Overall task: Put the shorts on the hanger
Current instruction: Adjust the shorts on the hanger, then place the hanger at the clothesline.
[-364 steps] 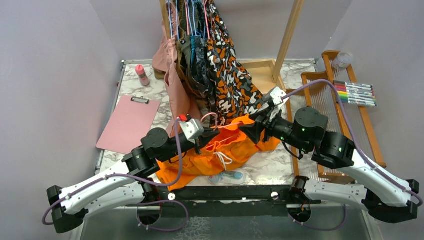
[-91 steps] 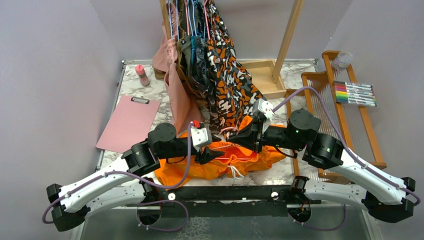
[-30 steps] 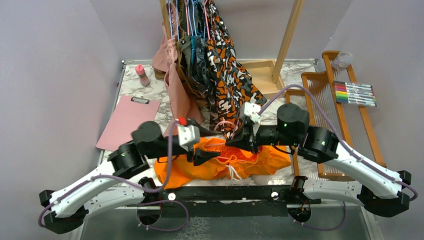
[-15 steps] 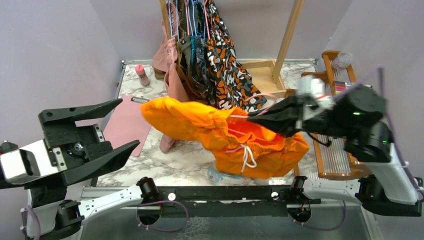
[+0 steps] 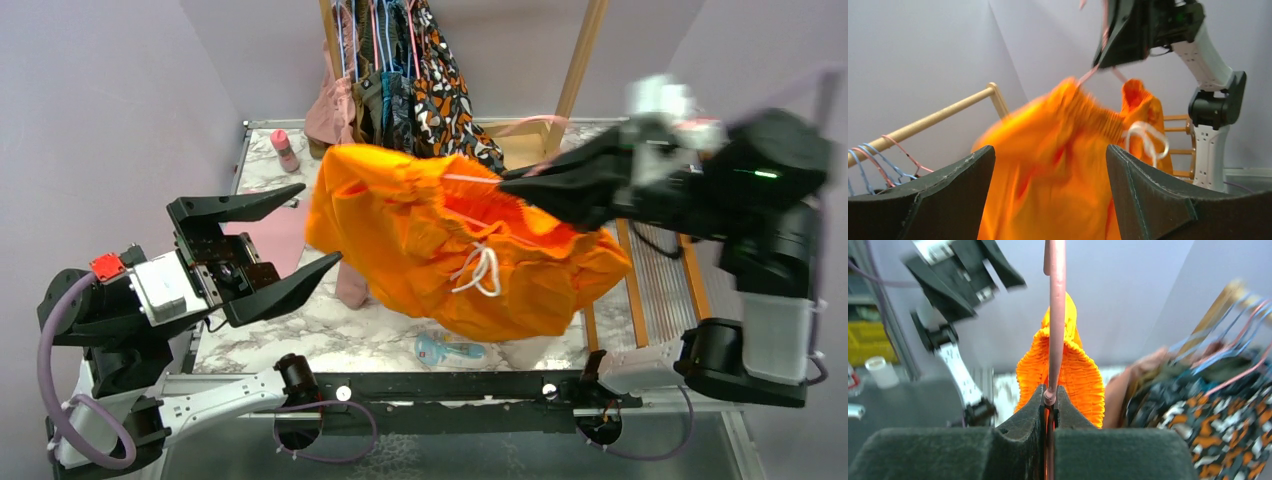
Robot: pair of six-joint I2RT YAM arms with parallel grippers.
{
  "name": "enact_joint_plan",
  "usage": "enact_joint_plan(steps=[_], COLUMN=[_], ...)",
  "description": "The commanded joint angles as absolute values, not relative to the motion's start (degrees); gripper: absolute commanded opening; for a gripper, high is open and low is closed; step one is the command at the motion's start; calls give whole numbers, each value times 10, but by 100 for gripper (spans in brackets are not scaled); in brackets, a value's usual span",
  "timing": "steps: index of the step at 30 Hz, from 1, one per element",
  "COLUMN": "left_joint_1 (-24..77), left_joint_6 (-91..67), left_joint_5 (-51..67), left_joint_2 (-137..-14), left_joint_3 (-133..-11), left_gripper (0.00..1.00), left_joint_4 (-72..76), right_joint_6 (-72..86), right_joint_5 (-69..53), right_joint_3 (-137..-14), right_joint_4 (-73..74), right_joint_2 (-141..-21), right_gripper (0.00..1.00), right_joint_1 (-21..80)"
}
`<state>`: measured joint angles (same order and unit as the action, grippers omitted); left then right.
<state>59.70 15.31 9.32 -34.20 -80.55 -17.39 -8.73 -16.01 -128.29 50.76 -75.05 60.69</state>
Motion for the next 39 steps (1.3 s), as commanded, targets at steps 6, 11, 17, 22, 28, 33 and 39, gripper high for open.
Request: enact_joint_plan(steps=[6, 11, 17, 22, 28, 33, 39], left_joint_1=[598, 598, 598, 598, 598, 598, 598], left_joint_6=[169, 175, 173, 159, 142, 122, 125], left_joint_5=[69, 65, 76, 98, 170, 251, 266], left_joint_2=[-340, -340, -344, -361, -389, -426, -460], left_joint_3=[-878, -886, -857, -835, -779, -736, -709], left_gripper=[84, 84, 84, 84, 83, 82, 75], left_joint_4=[-122, -128, -134, -165, -216, -222, -221], right_joint_6=[-95, -97, -91, -97, -106, -95, -89], right_joint_5=[-184, -184, -201, -225, -242, -268, -272], right_joint_3=[-1246, -1187, -1106, -1050, -952, -916, -905], right_joint_4=[472, 480, 484, 474, 436, 415, 401], right_joint_2=[-704, -693, -687, -676, -629, -612, -601], right_gripper=[1, 1, 1, 1, 1, 1, 1], right_joint_1=[609, 609, 609, 608, 609, 609, 609])
